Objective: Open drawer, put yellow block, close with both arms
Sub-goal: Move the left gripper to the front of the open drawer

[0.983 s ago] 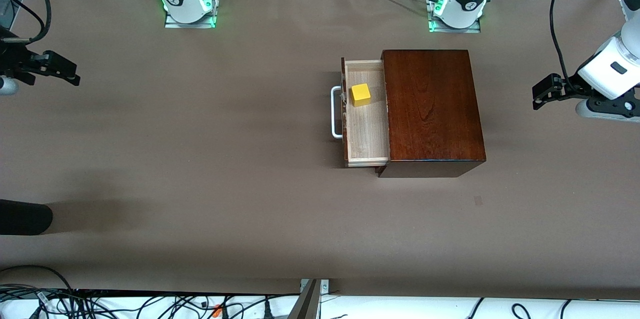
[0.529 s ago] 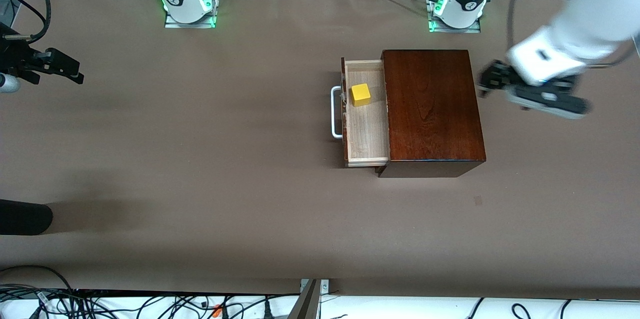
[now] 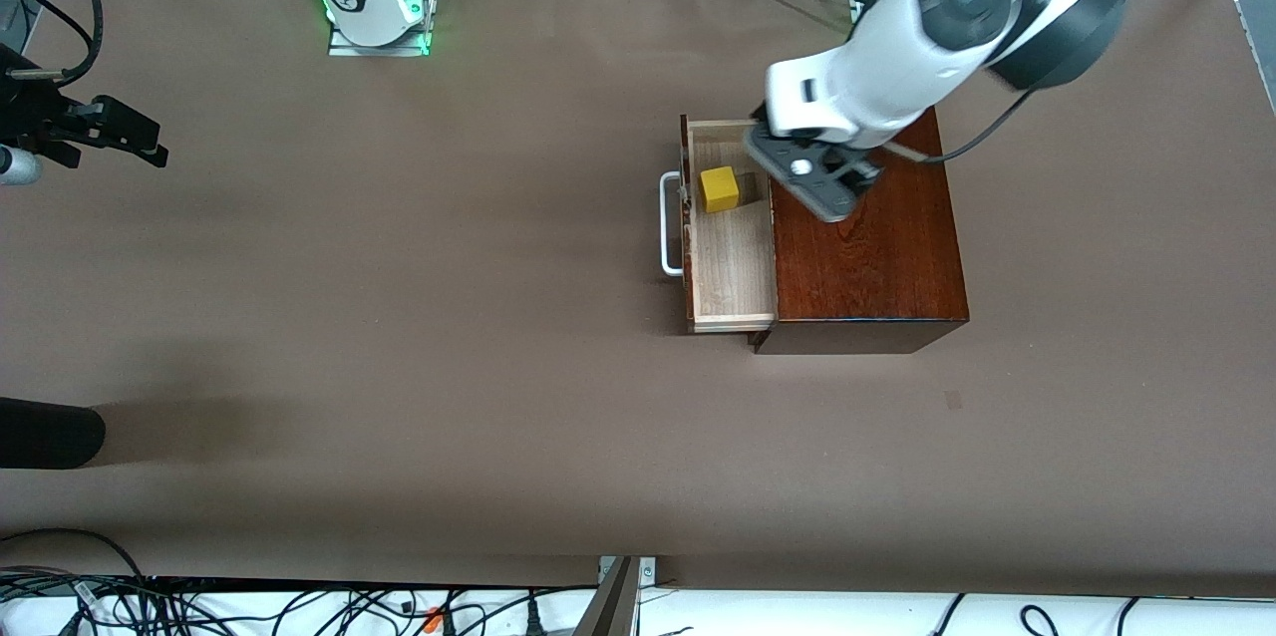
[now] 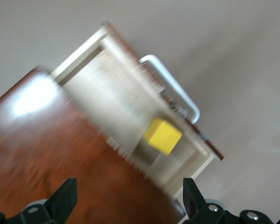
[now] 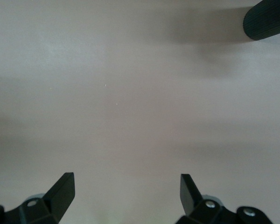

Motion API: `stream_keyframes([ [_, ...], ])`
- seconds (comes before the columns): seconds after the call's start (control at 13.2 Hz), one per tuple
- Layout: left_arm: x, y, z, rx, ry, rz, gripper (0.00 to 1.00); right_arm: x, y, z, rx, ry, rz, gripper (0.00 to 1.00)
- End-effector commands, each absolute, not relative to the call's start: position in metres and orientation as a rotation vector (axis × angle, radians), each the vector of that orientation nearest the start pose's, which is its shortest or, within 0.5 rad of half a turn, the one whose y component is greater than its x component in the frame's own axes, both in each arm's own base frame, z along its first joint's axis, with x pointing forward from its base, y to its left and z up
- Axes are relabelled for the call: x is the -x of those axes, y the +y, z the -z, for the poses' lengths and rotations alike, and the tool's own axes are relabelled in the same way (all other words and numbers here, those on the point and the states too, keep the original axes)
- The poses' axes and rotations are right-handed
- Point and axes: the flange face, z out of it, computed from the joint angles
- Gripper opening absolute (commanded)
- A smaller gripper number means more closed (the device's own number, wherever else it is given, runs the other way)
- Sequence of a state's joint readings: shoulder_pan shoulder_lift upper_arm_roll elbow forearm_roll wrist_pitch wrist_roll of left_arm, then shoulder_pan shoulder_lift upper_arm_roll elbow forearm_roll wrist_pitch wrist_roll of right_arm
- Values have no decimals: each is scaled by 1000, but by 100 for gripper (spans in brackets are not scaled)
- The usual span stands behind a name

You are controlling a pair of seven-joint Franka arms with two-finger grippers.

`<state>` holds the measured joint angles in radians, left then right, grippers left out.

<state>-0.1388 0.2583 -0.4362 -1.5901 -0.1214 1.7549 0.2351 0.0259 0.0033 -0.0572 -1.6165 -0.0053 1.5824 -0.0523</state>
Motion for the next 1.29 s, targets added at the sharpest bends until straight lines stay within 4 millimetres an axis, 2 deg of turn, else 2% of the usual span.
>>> stream_keyframes([
  [0.0, -551, -382, -462, 3047, 1606, -119, 100, -549, -19, -606, 3129, -29, -59, 100],
  [0.23, -536, -447, -434, 2811, 2010, 119, 100, -549, -19, -607, 3129, -26, -57, 100],
  [0.38, -527, -479, -400, 2514, 2245, 216, 100, -548, -21, -609, 3130, -19, -52, 100],
  [0.45, -524, -488, -385, 2411, 2307, 224, 100, -549, -21, -611, 3130, -19, -45, 100],
  [0.53, -523, -491, -370, 2362, 2348, 196, 100, -549, -21, -611, 3131, -17, -45, 100],
  [0.6, -514, -497, -363, 2302, 2407, 177, 100, -549, -21, -611, 3131, -17, -45, 100],
  [0.76, -505, -496, -349, 2210, 2493, 108, 100, -548, -23, -611, 3130, -12, -45, 100],
  [1.06, -495, -491, -318, 2178, 2537, -12, 100, -548, -22, -611, 3131, -14, -47, 100],
  [1.21, -495, -488, -311, 2162, 2555, -30, 100, -548, -21, -611, 3131, -17, -47, 100],
])
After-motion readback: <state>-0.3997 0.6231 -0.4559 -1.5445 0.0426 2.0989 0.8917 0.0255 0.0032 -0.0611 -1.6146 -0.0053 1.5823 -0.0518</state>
